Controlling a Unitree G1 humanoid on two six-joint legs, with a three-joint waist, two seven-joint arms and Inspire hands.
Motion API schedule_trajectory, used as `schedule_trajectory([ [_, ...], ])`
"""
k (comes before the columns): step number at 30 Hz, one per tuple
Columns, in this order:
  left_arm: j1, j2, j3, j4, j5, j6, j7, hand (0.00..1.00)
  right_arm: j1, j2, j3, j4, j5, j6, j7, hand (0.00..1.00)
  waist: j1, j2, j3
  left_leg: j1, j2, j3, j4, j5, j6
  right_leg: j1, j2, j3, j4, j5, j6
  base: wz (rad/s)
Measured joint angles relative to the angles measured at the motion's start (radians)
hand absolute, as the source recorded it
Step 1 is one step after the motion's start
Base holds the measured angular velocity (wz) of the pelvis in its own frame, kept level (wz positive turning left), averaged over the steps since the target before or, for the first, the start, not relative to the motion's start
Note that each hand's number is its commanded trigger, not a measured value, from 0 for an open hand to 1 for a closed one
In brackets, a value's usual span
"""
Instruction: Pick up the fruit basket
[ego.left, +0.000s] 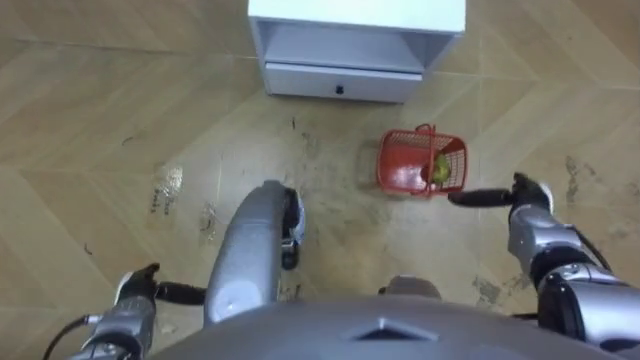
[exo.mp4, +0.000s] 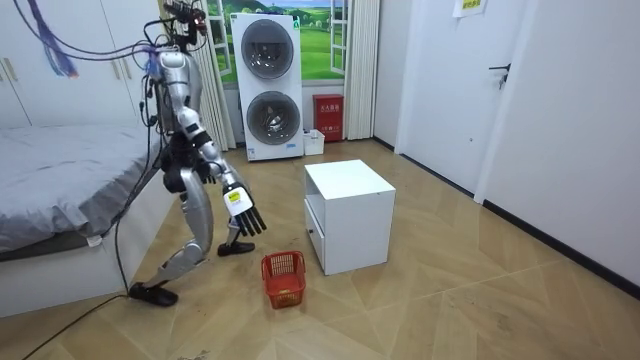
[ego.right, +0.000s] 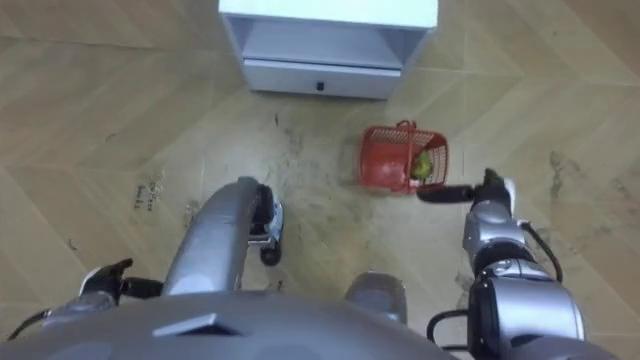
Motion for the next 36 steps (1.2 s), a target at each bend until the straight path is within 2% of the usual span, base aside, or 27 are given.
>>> schedule_trajectory([
  [1,0.006,0.006,-0.028,0.020,-0.017,-0.006,0.006,0.00,-0.001,-0.007,-0.004,-0.038,0.001,-0.001,-0.018,0.00,-0.011,-0.001,-0.0006,-0.032,-0.001,-0.001,0.075,-0.027,0.008,-0.037,-0.019,0.007,0.125,-0.001,-0.001,0.25],
  [2,0.007,0.008,-0.033,0.026,-0.022,-0.006,0.007,0.00,-0.002,-0.008,-0.009,-0.060,0.002,-0.006,-0.026,0.00,-0.016,-0.001,-0.0007,-0.050,-0.001,0.000,0.111,-0.042,0.011,-0.056,-0.030,0.011,0.184,-0.002,0.000,0.25],
  [4,-0.002,0.019,-0.044,0.054,-0.043,-0.013,0.027,0.00,-0.027,-0.024,-0.018,-0.093,0.017,-0.053,-0.039,0.00,-0.031,-0.004,0.0005,-0.126,-0.001,0.015,0.244,-0.083,0.028,-0.131,-0.053,0.056,0.397,-0.002,0.000,0.29],
  [5,-0.006,0.022,-0.046,0.057,-0.052,-0.016,0.032,0.00,-0.037,-0.028,-0.024,-0.097,0.028,-0.059,-0.043,0.00,-0.034,-0.002,0.0015,-0.145,-0.001,0.018,0.276,-0.092,0.033,-0.145,-0.056,0.064,0.444,-0.002,0.000,0.41],
  [7,-0.013,0.027,-0.048,0.057,-0.084,-0.031,0.057,0.00,-0.060,-0.031,-0.029,-0.109,0.065,-0.071,-0.058,0.00,-0.045,-0.003,0.0052,-0.200,-0.006,0.038,0.374,-0.121,0.040,-0.189,-0.088,0.091,0.591,-0.002,0.000,0.42],
  [11,-0.043,0.031,-0.089,0.061,-0.122,-0.048,0.083,0.00,-0.081,-0.031,-0.029,-0.110,0.072,-0.072,-0.060,0.00,-0.051,-0.003,0.0128,-0.273,-0.017,0.069,0.463,-0.136,0.036,-0.251,-0.113,0.137,0.748,0.000,-0.003,0.33],
  [13,-0.053,0.036,-0.119,0.074,-0.150,-0.054,0.094,0.00,-0.082,-0.031,-0.028,-0.110,0.072,-0.071,-0.060,0.00,-0.071,-0.006,0.0145,-0.311,-0.021,0.085,0.513,-0.136,0.037,-0.268,-0.122,0.158,0.830,0.000,-0.003,0.44],
  [14,-0.054,0.036,-0.129,0.080,-0.153,-0.054,0.095,0.00,-0.082,-0.031,-0.028,-0.110,0.073,-0.071,-0.061,0.00,-0.074,-0.008,0.0155,-0.317,-0.029,0.087,0.523,-0.136,0.037,-0.269,-0.123,0.161,0.847,0.000,-0.003,0.36],
  [15,-0.054,0.034,-0.151,0.084,-0.156,-0.055,0.095,0.00,-0.082,-0.034,-0.028,-0.110,0.078,-0.071,-0.061,0.00,-0.088,-0.009,0.0157,-0.331,-0.049,0.087,0.544,-0.136,0.037,-0.267,-0.129,0.164,0.876,0.000,-0.003,0.30],
  [16,-0.048,0.033,-0.169,0.091,-0.156,-0.055,0.095,0.00,-0.082,-0.035,-0.028,-0.110,0.098,-0.071,-0.060,0.00,-0.099,-0.010,0.0151,-0.343,-0.060,0.087,0.562,-0.138,0.040,-0.265,-0.137,0.163,0.901,0.000,-0.003,0.29],
  [20,-0.028,0.029,-0.216,0.087,-0.157,-0.078,0.099,0.00,-0.076,-0.035,-0.027,-0.127,0.139,-0.071,-0.057,0.00,-0.128,-0.014,0.0153,-0.364,-0.064,0.091,0.598,-0.142,0.046,-0.249,-0.133,0.166,0.951,0.000,-0.003,0.26],
  [24,-0.009,0.023,-0.242,0.092,-0.157,-0.105,0.116,0.00,-0.075,-0.037,-0.025,-0.163,0.145,-0.080,-0.057,0.00,-0.125,-0.028,0.0174,-0.367,-0.063,0.093,0.635,-0.163,0.024,-0.245,-0.111,0.193,0.999,0.000,-0.003,0.00],
  [26,-0.006,0.023,-0.242,0.091,-0.157,-0.119,0.127,0.00,-0.074,-0.038,-0.021,-0.185,0.154,-0.080,-0.057,0.00,-0.122,-0.038,0.0201,-0.371,-0.060,0.094,0.650,-0.173,0.009,-0.250,-0.108,0.207,1.022,-0.002,-0.006,-0.02],
  [28,0.007,0.022,-0.244,0.087,-0.158,-0.123,0.130,0.00,-0.075,-0.045,0.014,-0.201,0.159,-0.085,-0.057,0.00,-0.121,-0.042,0.0189,-0.375,-0.046,0.093,0.681,-0.191,-0.008,-0.245,-0.089,0.219,1.055,-0.005,-0.013,-0.03],
  [30,0.018,0.024,-0.254,0.082,-0.157,-0.121,0.130,0.00,-0.075,-0.046,0.029,-0.201,0.159,-0.087,-0.054,0.00,-0.121,-0.047,0.0198,-0.377,-0.047,0.089,0.702,-0.205,-0.028,-0.231,-0.081,0.221,1.080,-0.016,-0.033,0.04],
  [32,0.027,0.023,-0.265,0.076,-0.157,-0.121,0.126,0.00,-0.075,-0.053,0.052,-0.201,0.161,-0.088,-0.049,0.00,-0.122,-0.053,0.0222,-0.383,-0.050,0.089,0.722,-0.216,-0.048,-0.217,-0.079,0.223,1.109,-0.026,-0.045,0.10],
  [33,0.025,0.018,-0.269,0.078,-0.157,-0.118,0.122,0.00,-0.076,-0.058,0.059,-0.202,0.170,-0.090,-0.043,0.00,-0.121,-0.053,0.0264,-0.395,-0.047,0.080,0.743,-0.221,-0.059,-0.209,-0.069,0.221,1.132,-0.036,-0.056,-0.05],
  [34,0.022,0.002,-0.271,0.077,-0.157,-0.119,0.113,0.00,-0.081,-0.066,0.063,-0.203,0.180,-0.092,-0.038,0.00,-0.104,-0.030,0.0289,-0.412,-0.049,0.059,0.744,-0.215,-0.074,-0.224,-0.046,0.219,1.136,-0.036,-0.059,-0.10],
  [36,0.022,0.001,-0.285,0.080,-0.160,-0.119,0.096,0.00,-0.080,-0.065,0.092,-0.200,0.183,-0.092,-0.036,0.00,-0.101,-0.036,0.0314,-0.412,-0.047,0.058,0.728,-0.210,-0.084,-0.237,-0.044,0.221,1.138,-0.037,-0.058,-0.02],
])
